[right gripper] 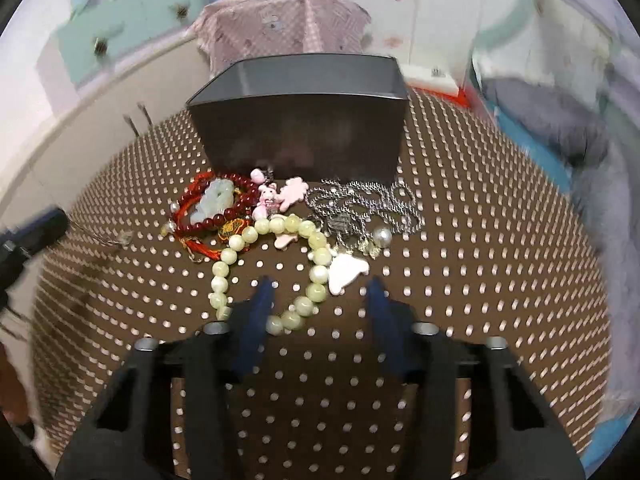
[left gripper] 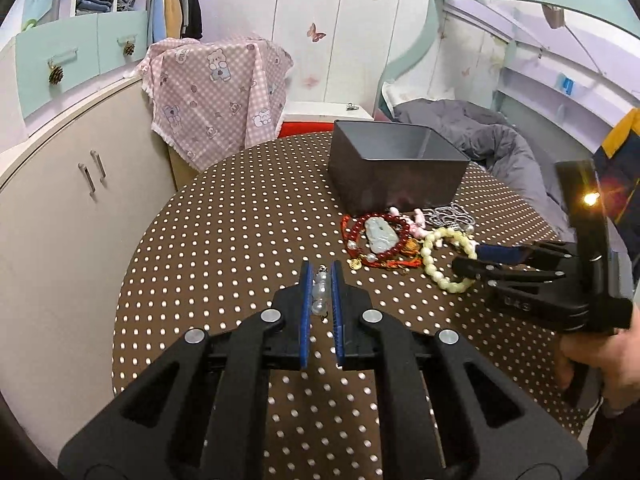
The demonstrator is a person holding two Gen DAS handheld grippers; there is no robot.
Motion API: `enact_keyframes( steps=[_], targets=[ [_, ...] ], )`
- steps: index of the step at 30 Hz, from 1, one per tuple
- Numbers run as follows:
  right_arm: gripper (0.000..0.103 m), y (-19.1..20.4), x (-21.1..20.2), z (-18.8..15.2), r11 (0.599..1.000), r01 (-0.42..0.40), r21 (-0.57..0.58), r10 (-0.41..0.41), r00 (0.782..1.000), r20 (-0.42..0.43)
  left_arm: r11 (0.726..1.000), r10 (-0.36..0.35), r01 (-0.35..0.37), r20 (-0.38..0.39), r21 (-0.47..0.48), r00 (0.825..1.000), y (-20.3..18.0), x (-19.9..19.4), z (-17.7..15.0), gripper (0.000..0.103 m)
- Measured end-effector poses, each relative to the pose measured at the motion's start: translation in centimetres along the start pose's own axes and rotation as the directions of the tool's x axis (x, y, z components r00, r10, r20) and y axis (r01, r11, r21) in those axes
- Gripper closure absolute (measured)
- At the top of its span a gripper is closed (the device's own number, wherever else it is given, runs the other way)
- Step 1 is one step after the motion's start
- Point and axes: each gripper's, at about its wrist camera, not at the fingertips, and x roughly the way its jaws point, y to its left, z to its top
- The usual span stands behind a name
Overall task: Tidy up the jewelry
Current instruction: 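Lift the cream bead bracelet with the right gripper into the grey box and release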
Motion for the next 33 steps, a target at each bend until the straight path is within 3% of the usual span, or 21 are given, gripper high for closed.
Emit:
enact_keyframes(
  steps=[3,11,21,24,28,33],
  targets=[
    [0.095,-0.5,-1.0,-0.4,0.999,-0.036,-0.005,0.036,0.999,0.004,1.0,-0.008,0.008,0.009,-0.007,1.0,-0.2,-0.7,0.0,0.094],
    [0.095,-2.4,-7.0,1.3,0.994,-0.105,-0.041,0.11,0.983,0.146,0.999,-0.034,0.032,0.101,0.025,0.994,-0.4,-2.8,2.7,0.094],
    [0.095,-3.4,-12.9,8.5,0.982,-0.156,-0.107,0.182,0.927,0.327,0.99,-0.084,0.055,0.229,0.132,0.97,-3.6,-4.4,10.4,0.094],
    [0.095,-3.7,-12.8,11.2,0.976,-0.186,-0.11,0.213,0.916,0.34,0.987,-0.12,0.094,0.198,0.133,0.973,-4.2,-2.8,12.6,0.094],
    [0.095,-4.4,-10.7,13.3,0.971,-0.221,-0.086,0.237,0.922,0.305,0.986,-0.125,0.108,0.13,0.13,0.984,-4.8,0.6,14.5,0.093],
    [0.094,-5.3,-7.7,14.3,0.966,-0.256,-0.046,0.259,0.933,0.248,0.99,-0.071,0.062,0.065,0.13,0.995,-5.6,4.4,15.5,0.092]
  ],
)
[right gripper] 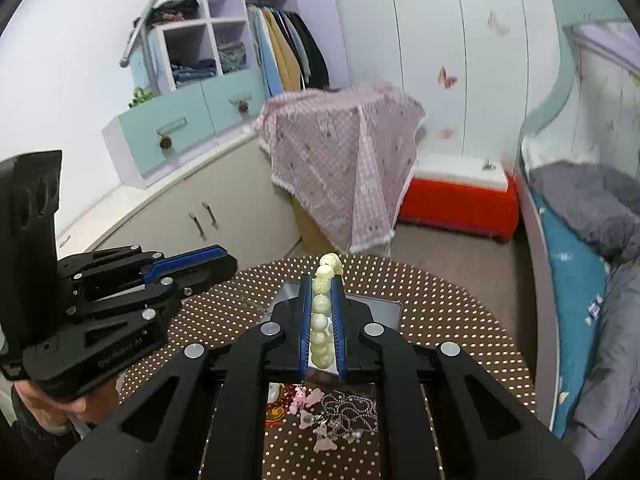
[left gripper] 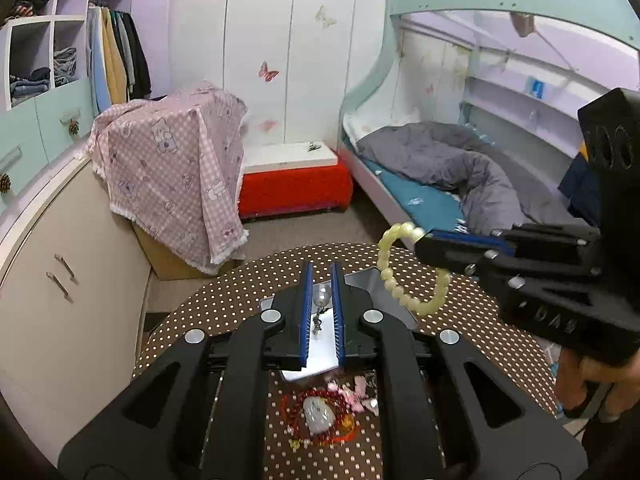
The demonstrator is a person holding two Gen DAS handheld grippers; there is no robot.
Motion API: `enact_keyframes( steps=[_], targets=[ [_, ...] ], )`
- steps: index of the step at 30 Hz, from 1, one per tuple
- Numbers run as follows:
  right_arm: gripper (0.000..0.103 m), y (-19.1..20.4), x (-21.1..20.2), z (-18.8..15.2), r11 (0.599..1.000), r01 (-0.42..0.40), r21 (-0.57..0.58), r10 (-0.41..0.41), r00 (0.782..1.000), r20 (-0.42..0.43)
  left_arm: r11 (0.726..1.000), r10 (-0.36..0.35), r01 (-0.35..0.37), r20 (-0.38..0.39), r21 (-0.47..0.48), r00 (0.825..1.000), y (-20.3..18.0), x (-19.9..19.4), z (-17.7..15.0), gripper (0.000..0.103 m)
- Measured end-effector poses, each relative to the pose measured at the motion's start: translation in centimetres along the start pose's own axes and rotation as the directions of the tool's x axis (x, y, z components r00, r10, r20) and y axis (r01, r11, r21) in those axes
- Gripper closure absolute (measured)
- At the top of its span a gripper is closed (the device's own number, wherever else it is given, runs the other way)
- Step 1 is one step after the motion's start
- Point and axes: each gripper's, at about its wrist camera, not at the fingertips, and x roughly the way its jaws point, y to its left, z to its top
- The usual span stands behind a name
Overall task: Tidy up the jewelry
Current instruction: 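Lift the cream bead bracelet with the right gripper into the grey box and release, then move the left gripper down to the red bead bracelet beside the box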
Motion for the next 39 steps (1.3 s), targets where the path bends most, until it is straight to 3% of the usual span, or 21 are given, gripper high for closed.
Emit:
enact_keyframes(
  steps=[1,2,3,4,5,6,9,22,39],
  targets=[
    [0.093,-0.5,0.9,-0.1,1.0,0.001,0.012,-0.001,1.0,-0.014,1.0,0.008,-0.008,-0.013,-0.01,1.0,0.2,0.6,0.2,0.073],
    [0.092,-0.7,1.3,0.0,1.0,0.005,0.018,-0.005,1.0,-0.022,1.0,0.019,-0.02,-0.014,-0.024,1.0,0.5,0.8,0.3,0.024],
    [0.088,-1.0,1.6,-0.1,0.999,0.013,0.029,-0.013,1.0,-0.027,0.998,0.05,-0.049,0.024,-0.042,0.998,0.8,0.6,0.3,0.007],
    [0.084,-1.6,1.9,-0.2,0.998,0.015,0.053,-0.014,0.999,-0.029,0.996,0.076,-0.073,0.061,-0.048,0.995,1.0,0.2,0.4,0.006],
    [0.07,-1.9,2.0,-0.3,0.997,0.015,0.073,-0.013,1.0,-0.026,0.993,0.108,-0.105,0.062,-0.051,0.992,1.3,0.2,0.4,0.006],
    [0.041,-2.2,1.8,-0.4,0.996,0.022,0.086,-0.02,1.0,-0.018,0.99,0.132,-0.129,0.04,-0.058,0.991,1.6,0.5,0.4,0.006],
    [0.009,-2.6,0.6,-0.8,0.993,0.067,0.1,-0.07,0.997,0.023,0.985,0.141,-0.137,0.039,-0.103,0.989,2.6,-0.5,0.1,0.006],
    [0.008,-1.0,-6.9,-4.1,0.985,0.116,0.124,-0.133,0.982,0.138,0.953,0.278,-0.254,0.144,-0.168,0.95,3.4,-8.9,-3.8,0.006],
    [0.008,4.6,-12.2,-8.9,0.986,0.152,0.07,-0.164,0.961,0.223,0.945,0.312,-0.274,0.232,-0.181,0.921,1.2,-15.5,-9.2,0.006]
  ],
)
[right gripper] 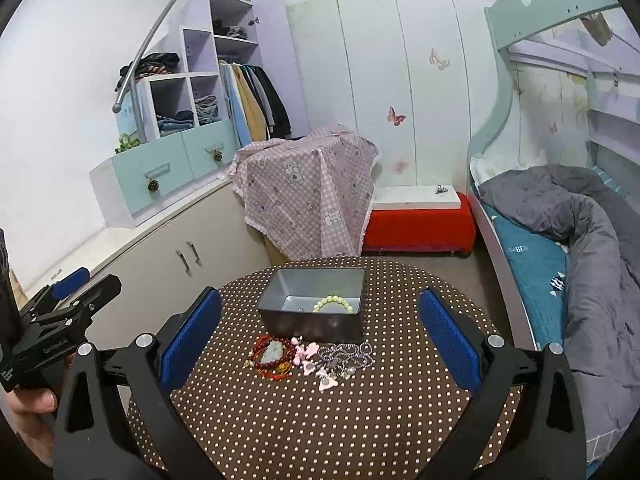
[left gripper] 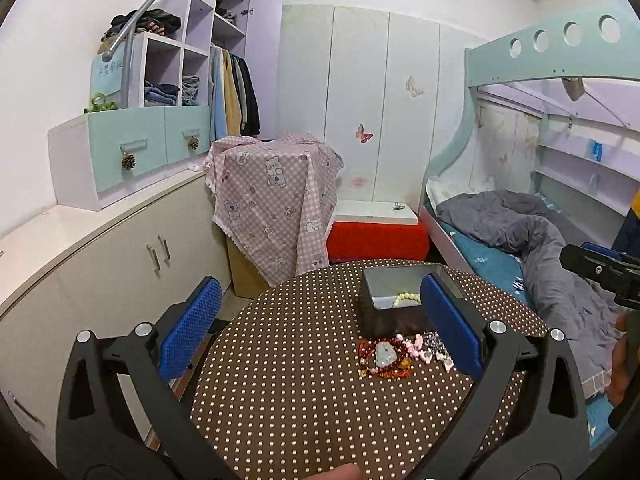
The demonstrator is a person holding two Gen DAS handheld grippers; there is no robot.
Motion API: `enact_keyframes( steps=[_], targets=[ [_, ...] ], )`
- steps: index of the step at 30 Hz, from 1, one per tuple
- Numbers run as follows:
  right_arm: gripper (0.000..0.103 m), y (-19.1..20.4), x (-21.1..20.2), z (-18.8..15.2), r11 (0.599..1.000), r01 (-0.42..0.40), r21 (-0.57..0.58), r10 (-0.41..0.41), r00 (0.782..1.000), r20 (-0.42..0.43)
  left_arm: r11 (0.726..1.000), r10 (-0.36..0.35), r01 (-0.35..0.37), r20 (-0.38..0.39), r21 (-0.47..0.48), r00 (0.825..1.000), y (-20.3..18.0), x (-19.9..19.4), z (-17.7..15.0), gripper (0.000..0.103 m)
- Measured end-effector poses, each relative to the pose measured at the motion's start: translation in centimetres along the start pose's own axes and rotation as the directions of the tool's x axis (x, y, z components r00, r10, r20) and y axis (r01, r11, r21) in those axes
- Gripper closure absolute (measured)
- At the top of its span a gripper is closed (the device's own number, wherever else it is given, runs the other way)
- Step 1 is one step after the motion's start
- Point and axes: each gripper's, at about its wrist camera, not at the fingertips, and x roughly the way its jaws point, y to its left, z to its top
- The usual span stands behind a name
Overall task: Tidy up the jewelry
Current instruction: 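Move the left gripper down to the red bead bracelet beside the box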
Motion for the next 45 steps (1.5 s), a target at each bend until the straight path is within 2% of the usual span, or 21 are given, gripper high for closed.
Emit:
enact_keyframes(
  steps=[7,16,22,28,32,38,40,42,43,44,45],
  targets=[
    [0.008,0.5,-0.1,-1.9,1.0,0.014,-0.024,-0.014,1.0,-0.014,1.0,-0.014,0.014,-0.016,0.004,1.0,0.0,-0.1,-2.3,0.006],
    [0.008,0.1,2.4,-4.6,0.998,0.029,-0.054,-0.035,0.994,-0.104,0.999,-0.011,0.016,-0.109,0.047,0.994,-0.1,3.3,-4.8,0.006],
    [0.008,-0.7,5.3,-6.2,0.998,0.029,-0.051,-0.038,0.981,-0.189,0.997,-0.015,0.033,-0.233,0.073,0.972,-0.8,8.2,-6.4,0.006],
    [0.008,-1.4,8.0,-7.2,0.999,0.02,-0.036,-0.029,0.963,-0.268,0.994,-0.005,0.041,-0.343,0.098,0.939,-1.3,13.1,-7.6,0.007],
    [0.008,-2.2,9.6,-7.7,1.0,0.015,-0.014,-0.019,0.95,-0.313,0.991,-0.006,0.062,-0.417,0.12,0.909,-1.9,15.8,-8.4,0.021],
    [0.008,-3.4,11.6,-8.3,0.999,0.023,0.039,-0.007,0.926,-0.377,0.986,-0.028,0.104,-0.491,0.128,0.871,-2.6,17.7,-9.2,0.026],
    [0.008,-3.7,12.0,-8.4,0.998,0.023,0.053,0.0,0.918,-0.398,0.984,-0.034,0.118,-0.5,0.136,0.865,-3.1,17.9,-9.3,0.028],
    [0.008,-4.0,12.3,-8.5,0.998,0.028,0.062,0.0,0.911,-0.413,0.983,-0.042,0.13,-0.52,0.133,0.853,-3.2,18.1,-9.5,0.043],
    [0.008,-4.1,12.4,-8.5,0.997,0.028,0.072,0.005,0.907,-0.421,0.983,-0.061,0.142,-0.528,0.114,0.847,-3.3,18.2,-9.6,0.06],
    [0.008,-4.1,12.5,-8.5,0.997,0.026,0.078,0.009,0.905,-0.426,0.984,-0.102,0.165,-0.531,0.072,0.841,-3.1,18.1,-9.7,0.068],
    [0.008,-4.0,12.6,-8.6,0.997,0.024,0.079,0.013,0.901,-0.434,0.983,-0.104,0.166,-0.53,0.072,0.842,-3.2,17.9,-9.7,0.07]
  ],
)
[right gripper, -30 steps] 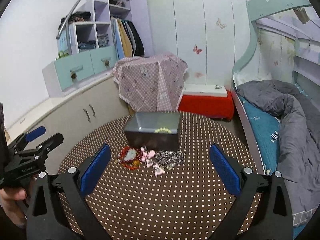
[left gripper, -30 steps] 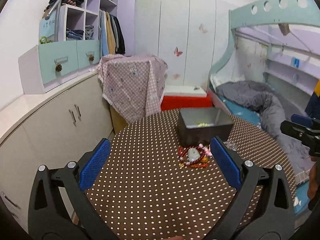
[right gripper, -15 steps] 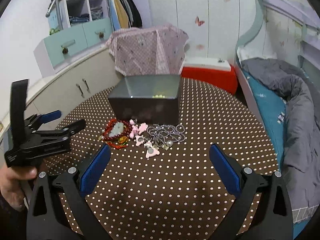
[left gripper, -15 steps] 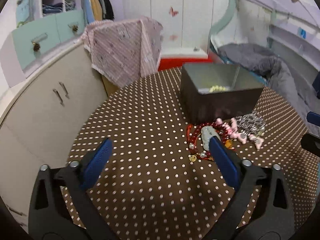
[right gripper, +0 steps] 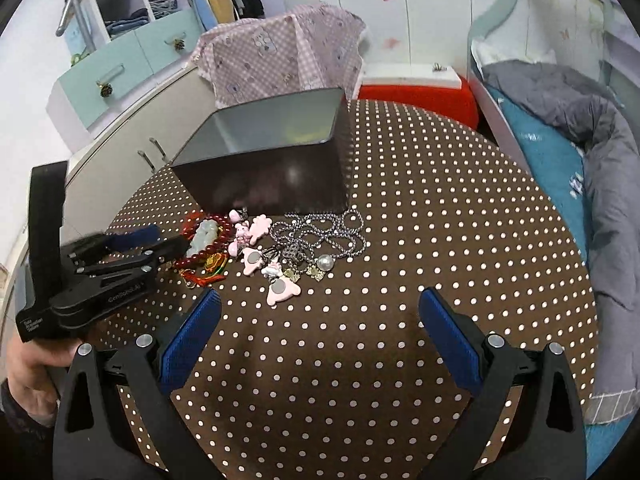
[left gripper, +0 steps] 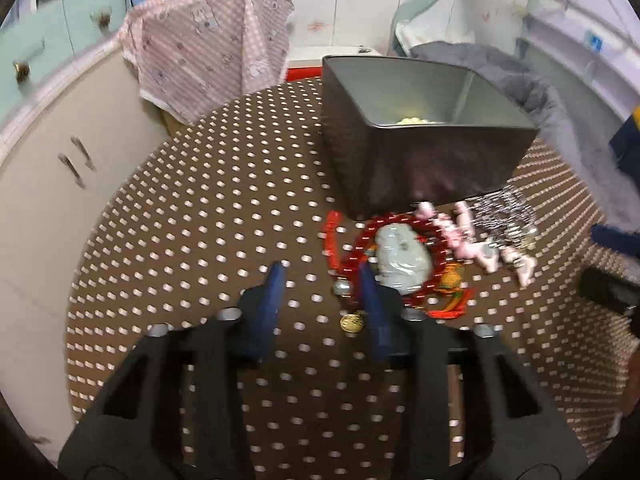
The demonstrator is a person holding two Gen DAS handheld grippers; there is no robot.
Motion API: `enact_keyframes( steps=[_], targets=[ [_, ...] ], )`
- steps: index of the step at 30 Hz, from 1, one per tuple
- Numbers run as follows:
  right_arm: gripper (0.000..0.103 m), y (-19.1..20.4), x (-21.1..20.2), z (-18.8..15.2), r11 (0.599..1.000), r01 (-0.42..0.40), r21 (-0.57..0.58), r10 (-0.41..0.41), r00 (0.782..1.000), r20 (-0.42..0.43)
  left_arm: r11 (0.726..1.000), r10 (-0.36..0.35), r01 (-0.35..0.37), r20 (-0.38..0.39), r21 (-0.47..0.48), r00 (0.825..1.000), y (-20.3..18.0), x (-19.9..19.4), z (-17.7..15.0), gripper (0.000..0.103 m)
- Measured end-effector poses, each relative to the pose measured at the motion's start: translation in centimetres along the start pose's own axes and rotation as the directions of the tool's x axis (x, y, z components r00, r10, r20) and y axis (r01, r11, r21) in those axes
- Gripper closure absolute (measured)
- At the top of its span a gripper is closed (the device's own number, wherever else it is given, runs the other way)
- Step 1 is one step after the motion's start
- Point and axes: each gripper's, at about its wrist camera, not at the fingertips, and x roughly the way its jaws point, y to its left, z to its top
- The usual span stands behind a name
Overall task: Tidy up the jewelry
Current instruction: 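Move the left gripper down to the red bead bracelet beside the box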
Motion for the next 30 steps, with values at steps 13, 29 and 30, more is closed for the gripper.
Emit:
enact_keyframes(
  steps=[13,29,30],
  targets=[
    [0.009,1.5,1.3,-0.3,0.997,0.015,-0.073,-0.019,0.999,-0.045,0.994,-0.111,0.111,-0.003,-0.009,0.994,0.0,-2.0,-1.2,0.097],
    [0.021,3.3,3.3,0.3,0.994,0.031,-0.108,-0.037,0.998,-0.06,0.996,-0.08,0.08,-0.001,-0.033,0.997,1.2,-0.6,-0.2,0.063],
    [0.024,3.4,3.4,0.2,0.993,0.029,-0.11,-0.036,0.998,-0.059,0.995,-0.096,0.095,-0.003,-0.028,0.995,1.1,-0.7,-0.2,0.071]
  ],
)
